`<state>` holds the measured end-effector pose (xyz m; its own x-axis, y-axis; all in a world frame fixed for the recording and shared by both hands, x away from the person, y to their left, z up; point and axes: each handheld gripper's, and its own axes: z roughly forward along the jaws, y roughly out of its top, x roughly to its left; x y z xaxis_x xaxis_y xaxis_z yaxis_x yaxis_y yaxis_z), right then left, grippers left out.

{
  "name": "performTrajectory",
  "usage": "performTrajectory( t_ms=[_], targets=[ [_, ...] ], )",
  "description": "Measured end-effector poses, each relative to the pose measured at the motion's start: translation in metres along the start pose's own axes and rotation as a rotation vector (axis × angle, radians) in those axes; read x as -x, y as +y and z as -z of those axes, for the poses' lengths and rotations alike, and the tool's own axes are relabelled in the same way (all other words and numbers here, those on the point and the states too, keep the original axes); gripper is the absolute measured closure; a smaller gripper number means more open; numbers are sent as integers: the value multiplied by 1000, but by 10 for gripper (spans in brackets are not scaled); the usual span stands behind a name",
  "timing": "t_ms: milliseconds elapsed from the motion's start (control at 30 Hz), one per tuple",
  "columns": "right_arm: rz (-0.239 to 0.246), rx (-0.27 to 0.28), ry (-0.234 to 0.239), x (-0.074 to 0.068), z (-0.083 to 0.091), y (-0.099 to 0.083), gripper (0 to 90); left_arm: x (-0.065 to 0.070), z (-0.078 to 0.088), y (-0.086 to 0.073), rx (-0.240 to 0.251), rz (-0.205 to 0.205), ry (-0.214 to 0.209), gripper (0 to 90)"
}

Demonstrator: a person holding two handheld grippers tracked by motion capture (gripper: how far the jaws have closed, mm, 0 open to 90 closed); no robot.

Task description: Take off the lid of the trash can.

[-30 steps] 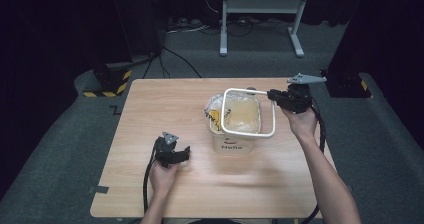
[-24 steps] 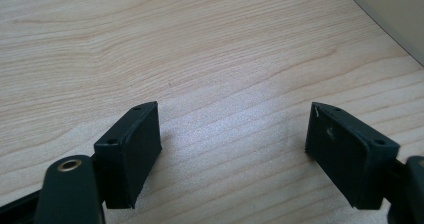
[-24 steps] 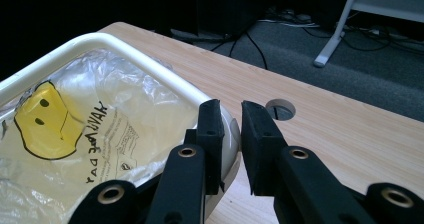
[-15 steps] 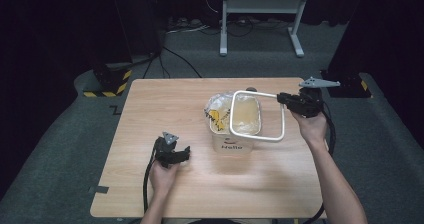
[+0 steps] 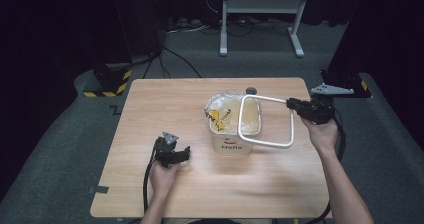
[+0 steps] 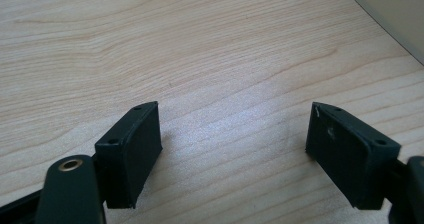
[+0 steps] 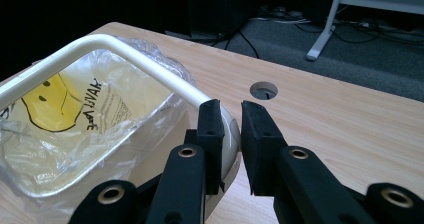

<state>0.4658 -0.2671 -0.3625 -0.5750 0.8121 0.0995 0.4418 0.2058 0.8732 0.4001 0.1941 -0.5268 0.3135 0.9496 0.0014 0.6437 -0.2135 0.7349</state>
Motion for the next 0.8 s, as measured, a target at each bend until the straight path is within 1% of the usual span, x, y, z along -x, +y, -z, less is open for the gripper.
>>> performTrajectory(
  t_ms=[233, 467, 600, 800],
  targets=[
    [-17, 9, 7, 2, 8, -4, 796, 0, 0, 0, 0, 0, 0, 221],
    [-31, 8, -5, 7, 17, -13, 795, 0, 0, 0, 0, 0, 0, 221],
    [-40, 19, -11, 10, 24, -18, 796, 0, 0, 0, 0, 0, 0, 221],
    [-46, 20, -21, 12, 31, -26, 796, 0, 0, 0, 0, 1, 0, 221]
  ],
)
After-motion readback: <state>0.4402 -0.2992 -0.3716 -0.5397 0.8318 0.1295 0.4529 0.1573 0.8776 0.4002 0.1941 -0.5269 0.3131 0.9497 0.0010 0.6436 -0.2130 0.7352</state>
